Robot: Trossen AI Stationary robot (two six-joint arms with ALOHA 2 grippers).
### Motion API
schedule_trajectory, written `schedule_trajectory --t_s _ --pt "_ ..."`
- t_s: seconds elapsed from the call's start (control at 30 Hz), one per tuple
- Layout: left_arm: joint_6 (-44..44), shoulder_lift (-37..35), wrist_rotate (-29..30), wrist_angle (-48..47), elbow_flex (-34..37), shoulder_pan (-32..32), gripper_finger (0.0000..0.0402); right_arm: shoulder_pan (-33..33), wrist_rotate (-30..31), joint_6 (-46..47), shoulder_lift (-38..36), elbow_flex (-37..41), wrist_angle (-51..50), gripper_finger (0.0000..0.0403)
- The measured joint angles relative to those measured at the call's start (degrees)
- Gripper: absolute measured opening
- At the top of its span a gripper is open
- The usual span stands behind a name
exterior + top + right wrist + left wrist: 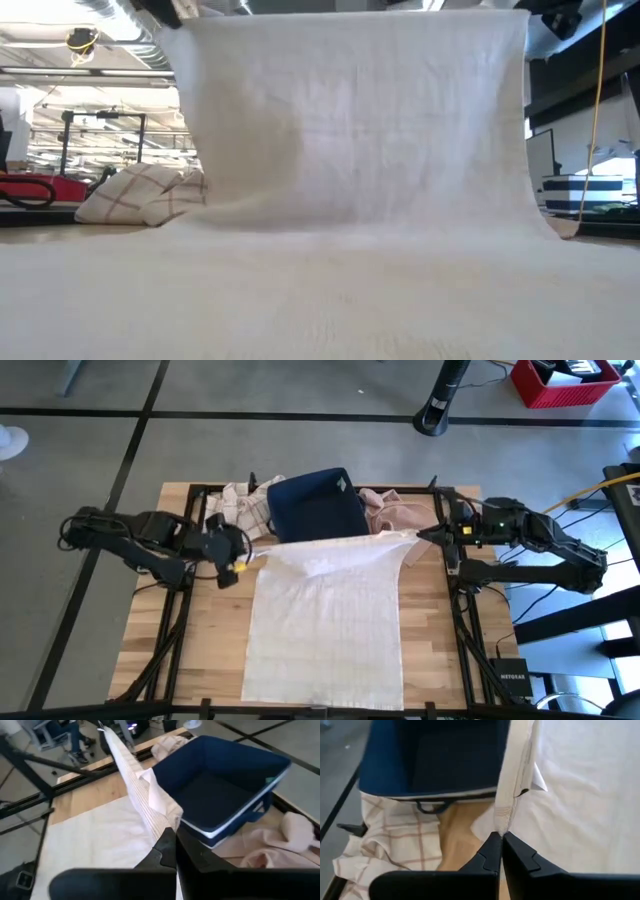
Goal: Fold towel
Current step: Fold the white with gray pattern towel on the table
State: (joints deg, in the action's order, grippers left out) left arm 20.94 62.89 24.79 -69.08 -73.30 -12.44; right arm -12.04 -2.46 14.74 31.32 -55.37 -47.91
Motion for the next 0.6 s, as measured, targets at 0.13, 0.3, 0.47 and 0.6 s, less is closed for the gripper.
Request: schedule_trajectory --t_s 0.13,0.3,0.47,0.6 --pt "0.13 2.37 -0.18 -0.34 0.00 -3.53 0.0001 4.31 2.24 -0.02 1.11 -0.02 0.90 0.0000" --pt "2.82 7.39 -0.25 -0.48 0.00 -7.94 0.0001 11.29 5.48 5.72 3.96 -0.02 0.58 0.0000" --pt "10.22 11.30 -1.55 -1.46 0.02 -13.76 0.0001 21.12 11.18 11.75 6.45 -0.02 -4.46 0.0000" --pt "18.07 12.99 -2.85 -2.17 0.02 -19.48 0.0001 31.06 17.75 19.06 9.21 -0.02 -5.13 0.0000"
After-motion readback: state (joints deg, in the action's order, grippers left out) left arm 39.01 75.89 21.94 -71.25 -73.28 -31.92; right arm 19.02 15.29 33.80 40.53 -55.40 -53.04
